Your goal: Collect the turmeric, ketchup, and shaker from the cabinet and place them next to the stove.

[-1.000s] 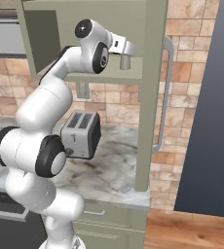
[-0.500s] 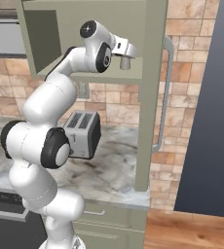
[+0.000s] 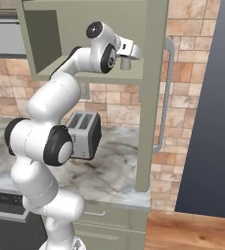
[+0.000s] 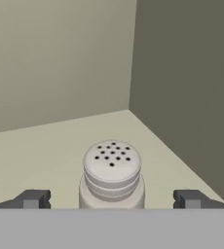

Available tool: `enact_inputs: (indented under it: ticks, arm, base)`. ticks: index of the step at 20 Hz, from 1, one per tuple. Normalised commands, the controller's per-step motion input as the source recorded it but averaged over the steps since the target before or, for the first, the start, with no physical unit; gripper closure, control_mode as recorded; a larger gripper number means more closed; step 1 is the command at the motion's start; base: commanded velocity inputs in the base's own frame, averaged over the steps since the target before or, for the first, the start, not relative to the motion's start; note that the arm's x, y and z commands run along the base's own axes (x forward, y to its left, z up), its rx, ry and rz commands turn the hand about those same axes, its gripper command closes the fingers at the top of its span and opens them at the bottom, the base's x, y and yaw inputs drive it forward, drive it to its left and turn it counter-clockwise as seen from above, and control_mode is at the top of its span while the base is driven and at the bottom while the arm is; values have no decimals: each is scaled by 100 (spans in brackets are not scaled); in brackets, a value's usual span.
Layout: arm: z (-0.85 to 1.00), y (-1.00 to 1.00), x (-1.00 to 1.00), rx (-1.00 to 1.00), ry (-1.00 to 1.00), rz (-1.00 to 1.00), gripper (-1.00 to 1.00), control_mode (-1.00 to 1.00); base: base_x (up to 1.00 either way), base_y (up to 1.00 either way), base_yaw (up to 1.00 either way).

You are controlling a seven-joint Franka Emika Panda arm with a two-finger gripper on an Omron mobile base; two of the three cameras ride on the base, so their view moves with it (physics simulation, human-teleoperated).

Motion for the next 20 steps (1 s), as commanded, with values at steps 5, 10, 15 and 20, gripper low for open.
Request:
enact_inputs:
  ticks: [5,10,15,20]
  arm:
    - [-1,0,11,0,0,0,-100,-100]
    - [-8,0,18,0,1,0,100,-100]
    - [-4,0,19,0,0,0,100,-100]
    - [-2,0,9,0,0,0,100,-100]
  base:
    - [0,0,0]
    - [0,0,0]
    - [0,0,0]
    - [0,0,0]
